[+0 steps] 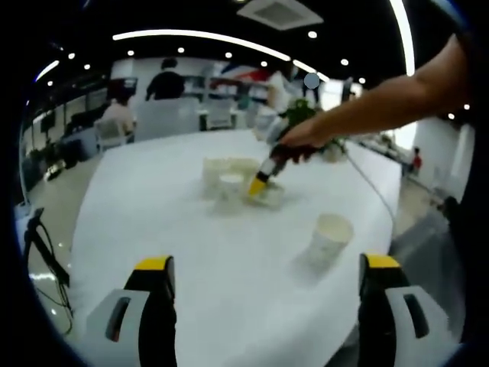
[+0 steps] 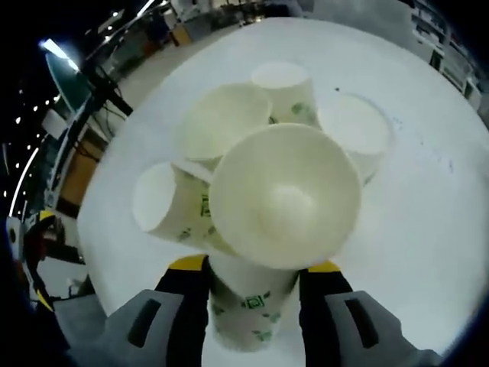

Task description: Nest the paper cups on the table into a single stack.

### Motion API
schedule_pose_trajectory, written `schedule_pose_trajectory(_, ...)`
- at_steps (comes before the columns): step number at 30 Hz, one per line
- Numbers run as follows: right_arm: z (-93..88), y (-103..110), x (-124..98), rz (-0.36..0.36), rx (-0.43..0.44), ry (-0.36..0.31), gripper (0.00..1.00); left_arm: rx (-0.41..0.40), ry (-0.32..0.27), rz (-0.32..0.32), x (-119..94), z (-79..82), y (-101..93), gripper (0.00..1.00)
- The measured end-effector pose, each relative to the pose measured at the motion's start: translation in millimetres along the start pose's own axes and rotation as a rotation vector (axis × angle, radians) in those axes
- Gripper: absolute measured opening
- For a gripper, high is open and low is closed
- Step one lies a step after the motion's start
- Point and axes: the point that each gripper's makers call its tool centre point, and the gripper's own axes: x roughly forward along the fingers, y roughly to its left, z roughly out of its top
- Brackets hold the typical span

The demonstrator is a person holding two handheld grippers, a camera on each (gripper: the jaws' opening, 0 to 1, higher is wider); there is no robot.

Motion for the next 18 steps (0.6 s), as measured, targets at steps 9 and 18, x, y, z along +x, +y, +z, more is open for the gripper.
schedule_pose_trajectory(9, -5.3, 2.3, -5.2, 0.013, -0.014, 0.0, 0.42, 0.002, -0.007, -0.002, 1.4, 3.4, 1.0, 0.99)
schedule_pose_trajectory(18, -20.4, 14.7, -16.6, 0.037, -0.063, -0.025, 0.4, 0.011, -0.017, -0.01, 2.6, 8.8, -5.8, 0.99)
